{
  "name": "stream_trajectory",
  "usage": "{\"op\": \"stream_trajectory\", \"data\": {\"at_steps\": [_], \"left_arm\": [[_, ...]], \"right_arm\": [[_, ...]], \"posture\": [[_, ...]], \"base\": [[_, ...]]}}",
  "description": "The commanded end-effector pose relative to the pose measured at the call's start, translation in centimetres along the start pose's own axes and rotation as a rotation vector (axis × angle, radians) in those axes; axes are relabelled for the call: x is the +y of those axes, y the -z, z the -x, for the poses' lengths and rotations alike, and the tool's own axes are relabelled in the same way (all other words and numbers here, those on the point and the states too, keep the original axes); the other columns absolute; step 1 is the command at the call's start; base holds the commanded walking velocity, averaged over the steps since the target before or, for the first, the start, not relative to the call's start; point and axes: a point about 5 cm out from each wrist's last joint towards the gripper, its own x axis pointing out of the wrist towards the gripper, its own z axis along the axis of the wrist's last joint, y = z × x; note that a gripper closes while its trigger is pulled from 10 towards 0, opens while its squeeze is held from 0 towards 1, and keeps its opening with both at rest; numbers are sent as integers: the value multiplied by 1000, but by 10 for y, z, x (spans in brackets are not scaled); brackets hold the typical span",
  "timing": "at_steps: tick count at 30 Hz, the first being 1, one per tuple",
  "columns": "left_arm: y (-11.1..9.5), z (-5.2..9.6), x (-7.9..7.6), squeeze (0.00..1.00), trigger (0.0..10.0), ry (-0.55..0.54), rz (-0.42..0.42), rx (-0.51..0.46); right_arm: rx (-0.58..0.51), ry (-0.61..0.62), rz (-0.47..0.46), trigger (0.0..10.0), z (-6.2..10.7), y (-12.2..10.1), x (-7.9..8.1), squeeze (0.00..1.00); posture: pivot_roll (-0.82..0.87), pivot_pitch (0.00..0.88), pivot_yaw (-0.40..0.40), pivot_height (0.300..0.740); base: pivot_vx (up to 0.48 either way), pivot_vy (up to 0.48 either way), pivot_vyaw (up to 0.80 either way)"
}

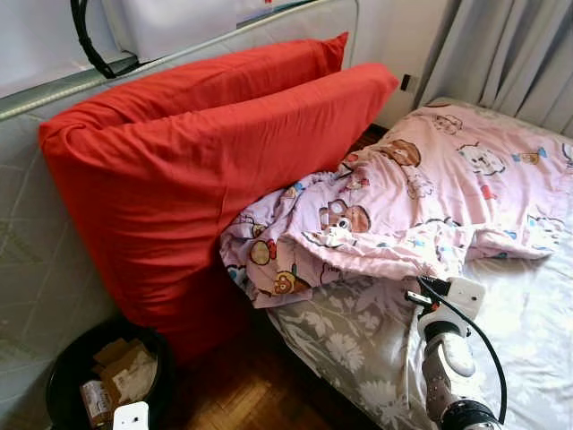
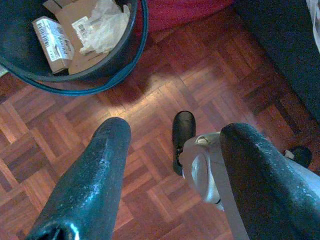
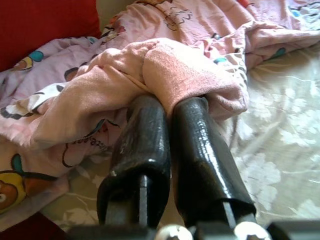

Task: Clean up the room

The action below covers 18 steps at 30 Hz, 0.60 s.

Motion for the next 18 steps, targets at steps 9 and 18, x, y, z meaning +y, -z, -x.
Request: {"op": "stream_trajectory", "data": {"at_steps": [9,18], "left_arm": [[6,1,-1,0,10000,5,-17,31],[6,1,0,0,10000,3,-19,31]], "right_arm": [[-32,1,15,10000,-3,-7,1,0],[-42,9,16,10000,-4,-9,1,0]], "posture": [[48,60,-13,740],[51,59,-12,740]], "base": [[-269,0,0],[-270,0,0]]}}
